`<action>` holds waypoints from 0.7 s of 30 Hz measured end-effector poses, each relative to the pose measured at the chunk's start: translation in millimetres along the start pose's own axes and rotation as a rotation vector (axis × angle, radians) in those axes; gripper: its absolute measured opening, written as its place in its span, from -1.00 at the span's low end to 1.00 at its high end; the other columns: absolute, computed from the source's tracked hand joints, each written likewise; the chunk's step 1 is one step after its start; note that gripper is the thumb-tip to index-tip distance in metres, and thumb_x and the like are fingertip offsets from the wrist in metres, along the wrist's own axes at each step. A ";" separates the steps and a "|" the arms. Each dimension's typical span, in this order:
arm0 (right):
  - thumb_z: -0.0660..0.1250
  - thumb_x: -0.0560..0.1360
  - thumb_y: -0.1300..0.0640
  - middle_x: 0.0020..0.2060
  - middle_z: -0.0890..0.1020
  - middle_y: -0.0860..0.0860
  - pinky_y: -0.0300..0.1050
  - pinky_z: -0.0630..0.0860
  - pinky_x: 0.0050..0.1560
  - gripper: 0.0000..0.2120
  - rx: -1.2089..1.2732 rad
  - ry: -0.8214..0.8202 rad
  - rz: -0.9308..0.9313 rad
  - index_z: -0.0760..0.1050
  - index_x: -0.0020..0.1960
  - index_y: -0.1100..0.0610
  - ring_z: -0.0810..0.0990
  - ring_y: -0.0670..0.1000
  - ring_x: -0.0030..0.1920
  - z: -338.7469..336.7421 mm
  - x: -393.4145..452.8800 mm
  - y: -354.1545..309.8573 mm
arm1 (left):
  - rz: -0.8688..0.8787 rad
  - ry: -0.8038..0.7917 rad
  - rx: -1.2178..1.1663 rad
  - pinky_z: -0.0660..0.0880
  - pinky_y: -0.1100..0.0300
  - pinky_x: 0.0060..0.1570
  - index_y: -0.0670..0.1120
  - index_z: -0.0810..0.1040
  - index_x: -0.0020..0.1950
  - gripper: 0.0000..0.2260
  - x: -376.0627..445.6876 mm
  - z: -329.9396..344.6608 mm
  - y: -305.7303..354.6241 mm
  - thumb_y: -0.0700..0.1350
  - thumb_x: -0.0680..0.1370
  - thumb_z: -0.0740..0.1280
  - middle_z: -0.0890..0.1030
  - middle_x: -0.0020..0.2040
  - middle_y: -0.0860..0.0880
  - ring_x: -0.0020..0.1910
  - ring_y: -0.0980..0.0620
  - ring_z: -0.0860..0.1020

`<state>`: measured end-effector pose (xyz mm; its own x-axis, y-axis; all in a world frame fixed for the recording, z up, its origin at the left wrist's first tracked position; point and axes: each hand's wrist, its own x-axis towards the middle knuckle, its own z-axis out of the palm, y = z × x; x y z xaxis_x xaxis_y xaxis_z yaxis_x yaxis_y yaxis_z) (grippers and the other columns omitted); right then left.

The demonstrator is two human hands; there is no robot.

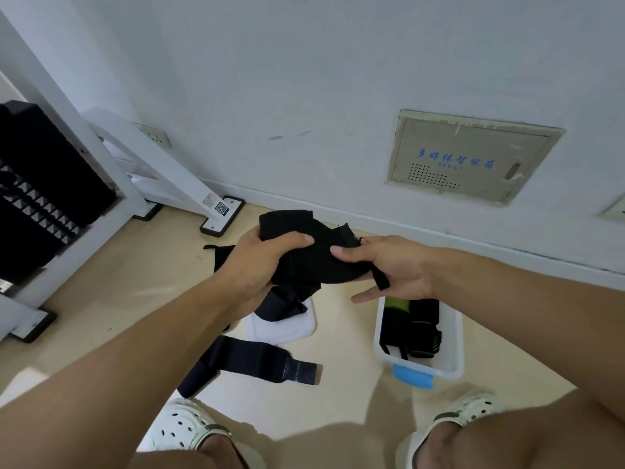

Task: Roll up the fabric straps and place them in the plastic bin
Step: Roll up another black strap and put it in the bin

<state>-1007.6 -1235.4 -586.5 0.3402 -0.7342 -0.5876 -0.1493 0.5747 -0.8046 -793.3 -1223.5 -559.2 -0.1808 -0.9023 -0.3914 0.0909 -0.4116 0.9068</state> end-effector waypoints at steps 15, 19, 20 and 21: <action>0.38 0.42 -0.41 -0.11 0.59 -0.09 -0.15 0.35 0.17 -0.38 -0.633 -0.054 -0.316 0.59 0.06 0.17 0.55 -0.13 -0.01 -4.7 -6.8 -7.6 | 0.081 -0.204 0.358 0.62 -0.01 0.10 -0.06 0.63 0.20 -0.68 5.9 -14.4 -3.6 -0.15 0.46 0.55 0.74 0.06 -0.10 0.09 -0.09 0.71; 0.21 0.46 -0.48 -0.24 0.54 -0.05 -0.16 0.42 0.05 -0.33 -0.708 -0.191 -0.200 0.59 -0.10 0.17 0.53 -0.07 -0.15 2.7 -11.7 -6.6 | 0.073 -0.204 0.425 0.63 -0.08 0.15 -0.03 0.65 0.21 -0.56 7.0 -18.9 -4.9 0.00 0.36 0.61 0.73 0.07 -0.08 0.10 -0.09 0.72; 0.14 0.50 -0.45 -0.25 0.56 -0.08 -0.18 0.44 0.10 -0.36 -0.714 -0.215 -0.144 0.58 -0.10 0.14 0.55 -0.08 -0.13 4.4 -14.6 -7.5 | 0.072 -0.204 0.434 0.63 -0.07 0.12 -0.02 0.65 0.21 -0.54 6.6 -19.4 -4.6 0.03 0.35 0.62 0.74 0.07 -0.07 0.09 -0.09 0.72; 0.09 0.51 -0.44 -0.20 0.60 -0.14 -0.16 0.43 0.22 -0.37 -0.734 -0.239 -0.086 0.59 -0.03 0.09 0.57 -0.11 -0.05 6.7 -16.6 -7.9 | 0.068 -0.205 0.440 0.64 -0.06 0.08 0.00 0.65 0.22 -0.51 5.7 -19.7 -4.2 0.05 0.33 0.63 0.74 0.07 -0.06 0.08 -0.09 0.72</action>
<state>-1005.9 -1225.3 -569.9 0.5570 -0.6194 -0.5533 -0.6619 0.0714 -0.7462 -775.4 -1229.4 -568.2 -0.3816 -0.8634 -0.3301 -0.3050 -0.2195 0.9267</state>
